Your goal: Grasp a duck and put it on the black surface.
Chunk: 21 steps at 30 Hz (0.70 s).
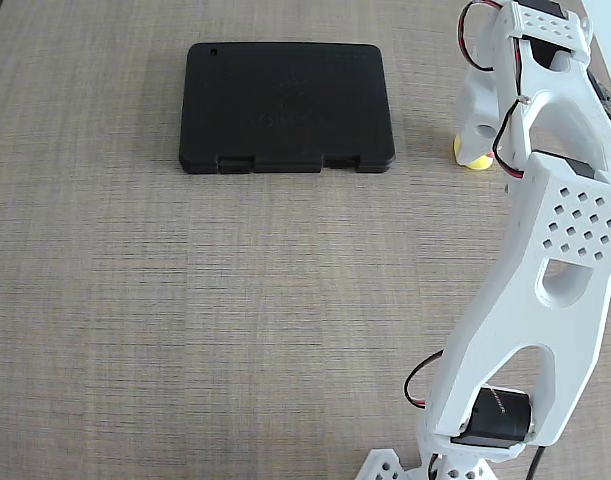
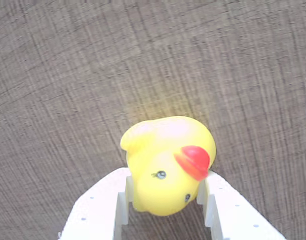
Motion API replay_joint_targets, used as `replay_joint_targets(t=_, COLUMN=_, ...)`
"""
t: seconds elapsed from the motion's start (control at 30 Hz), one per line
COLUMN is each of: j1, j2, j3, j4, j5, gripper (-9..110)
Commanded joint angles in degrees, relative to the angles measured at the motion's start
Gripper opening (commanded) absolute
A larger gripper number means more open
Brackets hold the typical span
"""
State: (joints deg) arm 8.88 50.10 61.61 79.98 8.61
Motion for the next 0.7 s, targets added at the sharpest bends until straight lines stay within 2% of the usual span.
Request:
replay_joint_targets(t=0.0, j1=-1.23, j2=18.37, j3=-5.63, j4=5.71, j5=-0.09, gripper=9)
replay_joint_targets(t=0.27, j1=-14.85, j2=22.15, j3=-15.29, j4=16.88, j5=-0.26, gripper=9)
replay_joint_targets(t=0.47, j1=-25.49, j2=21.18, j3=-16.08, j4=17.31, j5=0.44, gripper=9)
replay_joint_targets(t=0.67, j1=-30.94, j2=16.61, j3=-16.87, j4=17.05, j5=0.35, gripper=9)
